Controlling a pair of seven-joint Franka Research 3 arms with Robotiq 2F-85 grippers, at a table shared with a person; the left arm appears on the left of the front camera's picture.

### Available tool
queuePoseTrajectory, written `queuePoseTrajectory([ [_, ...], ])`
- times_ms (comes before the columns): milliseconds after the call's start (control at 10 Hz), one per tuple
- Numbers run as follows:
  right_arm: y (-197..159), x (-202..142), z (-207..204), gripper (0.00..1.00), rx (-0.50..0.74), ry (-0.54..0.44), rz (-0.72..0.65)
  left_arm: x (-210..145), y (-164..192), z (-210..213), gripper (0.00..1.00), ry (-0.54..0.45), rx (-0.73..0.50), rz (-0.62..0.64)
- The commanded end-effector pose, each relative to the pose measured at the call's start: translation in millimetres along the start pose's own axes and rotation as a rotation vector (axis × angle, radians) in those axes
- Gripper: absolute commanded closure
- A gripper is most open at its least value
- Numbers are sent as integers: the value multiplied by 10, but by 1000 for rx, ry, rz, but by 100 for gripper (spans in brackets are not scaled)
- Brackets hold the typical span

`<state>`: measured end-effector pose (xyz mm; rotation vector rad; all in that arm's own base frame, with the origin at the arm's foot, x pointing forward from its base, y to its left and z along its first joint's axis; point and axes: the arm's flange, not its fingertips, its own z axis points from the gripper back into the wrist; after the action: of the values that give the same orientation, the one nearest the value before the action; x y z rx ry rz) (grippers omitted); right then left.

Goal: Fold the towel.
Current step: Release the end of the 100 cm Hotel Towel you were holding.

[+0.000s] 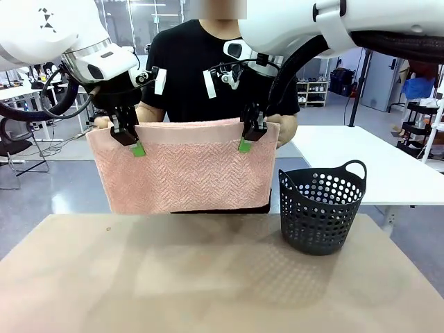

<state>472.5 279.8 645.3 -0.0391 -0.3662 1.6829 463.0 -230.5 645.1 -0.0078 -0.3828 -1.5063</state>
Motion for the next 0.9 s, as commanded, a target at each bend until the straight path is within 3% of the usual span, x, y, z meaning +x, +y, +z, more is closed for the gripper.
queuePoseTrajectory([
  [0,-5,-18,13,98,-5,6,1,-10,9,20,100,4,7,-4],
  [800,-5,-18,13,98,-5,6,1,-10,9,20,100,4,7,-4],
])
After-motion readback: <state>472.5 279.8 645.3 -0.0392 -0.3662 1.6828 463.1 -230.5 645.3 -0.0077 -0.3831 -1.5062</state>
